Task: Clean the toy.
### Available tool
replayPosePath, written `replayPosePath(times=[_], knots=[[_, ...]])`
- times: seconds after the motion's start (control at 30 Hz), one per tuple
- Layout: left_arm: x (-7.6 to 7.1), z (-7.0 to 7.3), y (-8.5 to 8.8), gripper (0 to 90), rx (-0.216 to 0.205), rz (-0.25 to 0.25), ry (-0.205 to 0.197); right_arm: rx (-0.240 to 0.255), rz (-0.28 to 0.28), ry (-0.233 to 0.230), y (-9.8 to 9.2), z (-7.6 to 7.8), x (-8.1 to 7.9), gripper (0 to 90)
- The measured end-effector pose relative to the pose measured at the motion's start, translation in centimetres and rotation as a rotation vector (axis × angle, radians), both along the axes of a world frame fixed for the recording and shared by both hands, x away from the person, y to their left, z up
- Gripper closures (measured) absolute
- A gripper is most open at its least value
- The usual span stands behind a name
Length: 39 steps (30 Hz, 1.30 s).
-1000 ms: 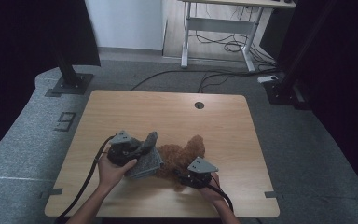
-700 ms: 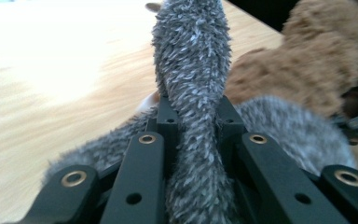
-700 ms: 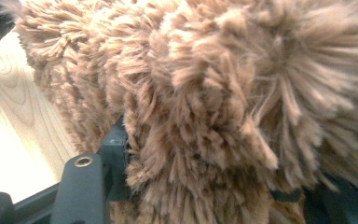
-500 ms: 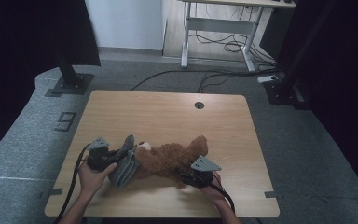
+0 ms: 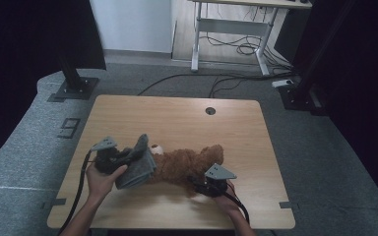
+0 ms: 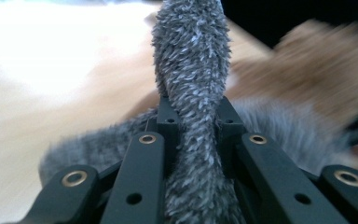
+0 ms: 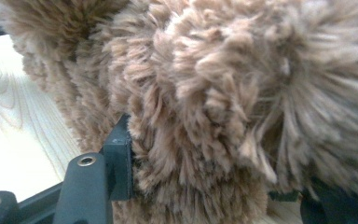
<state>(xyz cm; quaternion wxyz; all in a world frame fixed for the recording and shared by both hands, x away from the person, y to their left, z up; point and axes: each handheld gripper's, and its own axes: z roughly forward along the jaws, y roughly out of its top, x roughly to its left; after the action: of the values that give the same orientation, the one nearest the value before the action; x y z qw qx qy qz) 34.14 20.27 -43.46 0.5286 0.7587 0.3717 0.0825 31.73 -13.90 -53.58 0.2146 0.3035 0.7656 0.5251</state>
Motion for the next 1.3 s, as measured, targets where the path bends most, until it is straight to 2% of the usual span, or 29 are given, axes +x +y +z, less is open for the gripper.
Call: replayPosePath(times=[0.03,0.1,0.13,0.17,0.2,0.27,0.3,0.33,0.37,0.43,0.5,0.6,0.63,0.7,0.73,0.8,0.83,0.87,0.9,0.93,0.97,1.03,1.07,1.1,1.3], knots=[[0.1,1.1,-2.3,77.0,0.009,-0.051,-0.02,-0.015,0.004,-0.017,0.3,0.1,-0.2,40.3],[0.3,2.0,-5.2,76.9,0.02,-0.108,-0.033,-0.026,0.005,-0.028,0.5,0.2,-0.3,40.3],[0.3,2.0,-5.2,76.8,0.02,-0.108,-0.033,-0.026,0.005,-0.028,0.5,0.2,-0.3,40.3],[0.5,2.6,-8.0,76.8,0.025,-0.158,-0.042,-0.028,0.007,-0.028,0.6,0.3,-0.4,40.3],[0.5,2.6,-8.0,76.8,0.025,-0.158,-0.042,-0.028,0.007,-0.028,0.6,0.3,-0.4,40.3],[1.0,3.0,-11.1,76.6,0.049,-0.204,-0.048,-0.024,0.003,-0.024,0.6,0.2,-0.4,40.3],[1.3,3.0,-13.3,76.3,0.064,-0.237,-0.042,-0.031,0.003,-0.03,0.7,0.3,-0.3,40.3],[1.3,3.0,-13.3,76.1,0.064,-0.237,-0.042,-0.031,0.003,-0.03,0.7,0.3,-0.3,40.3],[1.5,2.8,-14.8,76.1,0.08,-0.253,-0.035,-0.032,0.002,-0.03,0.7,0.3,-0.4,40.3],[2.0,2.1,-16.8,75.6,0.15,-0.256,-0.029,-0.046,-0.003,-0.042,1.0,0.3,-0.5,40.3],[2.9,0.4,-17.8,75.5,0.21,-0.247,0.014,-0.068,-0.008,-0.052,1.2,0.3,-0.7,40.8],[3.2,-0.1,-17.2,75.9,0.214,-0.229,0.027,-0.077,-0.007,-0.045,1.2,0.1,-0.7,40.9],[3.2,-0.1,-16.6,76.0,0.216,-0.22,0.028,-0.078,-0.006,-0.046,1.2,0.1,-0.8,41.0],[2.9,-0.1,-15.1,76.5,0.245,-0.191,0.011,-0.086,-0.013,-0.045,1.4,0.2,-0.7,41.1],[2.9,-0.1,-15.1,76.6,0.245,-0.191,0.011,-0.086,-0.013,-0.045,1.4,0.2,-0.7,41.1],[2.6,-0.2,-13.4,76.7,0.251,-0.166,0.002,-0.093,-0.013,-0.05,1.5,0.1,-0.7,41.3],[2.4,-0.4,-11.9,76.9,0.247,-0.137,-0.005,-0.098,-0.012,-0.049,1.5,0.1,-0.7,41.3],[2.4,-0.4,-11.9,77.0,0.247,-0.137,-0.005,-0.098,-0.012,-0.049,1.5,0.1,-0.7,41.3],[2.5,-0.6,-10.2,77.0,0.241,-0.102,0.0,-0.098,-0.011,-0.047,1.5,0.1,-0.7,41.4],[2.6,-0.8,-9.3,77.1,0.233,-0.09,0.01,-0.097,-0.012,-0.045,1.5,0.0,-0.7,41.4],[2.6,-0.8,-9.3,77.1,0.233,-0.09,0.01,-0.097,-0.012,-0.045,1.5,0.0,-0.7,41.4],[2.8,-1.6,-7.0,77.2,0.212,-0.068,0.041,-0.092,-0.014,-0.034,1.4,0.0,-0.6,41.6],[2.8,-1.6,-7.0,77.3,0.212,-0.068,0.041,-0.092,-0.014,-0.034,1.4,0.0,-0.6,41.6],[2.8,-1.8,-5.9,77.4,0.188,-0.062,0.05,-0.089,-0.016,-0.03,1.4,0.0,-0.5,41.9],[2.1,-1.6,-4.1,77.5,0.174,-0.04,0.031,-0.089,-0.028,-0.016,1.4,-0.2,-0.4,43.0]])
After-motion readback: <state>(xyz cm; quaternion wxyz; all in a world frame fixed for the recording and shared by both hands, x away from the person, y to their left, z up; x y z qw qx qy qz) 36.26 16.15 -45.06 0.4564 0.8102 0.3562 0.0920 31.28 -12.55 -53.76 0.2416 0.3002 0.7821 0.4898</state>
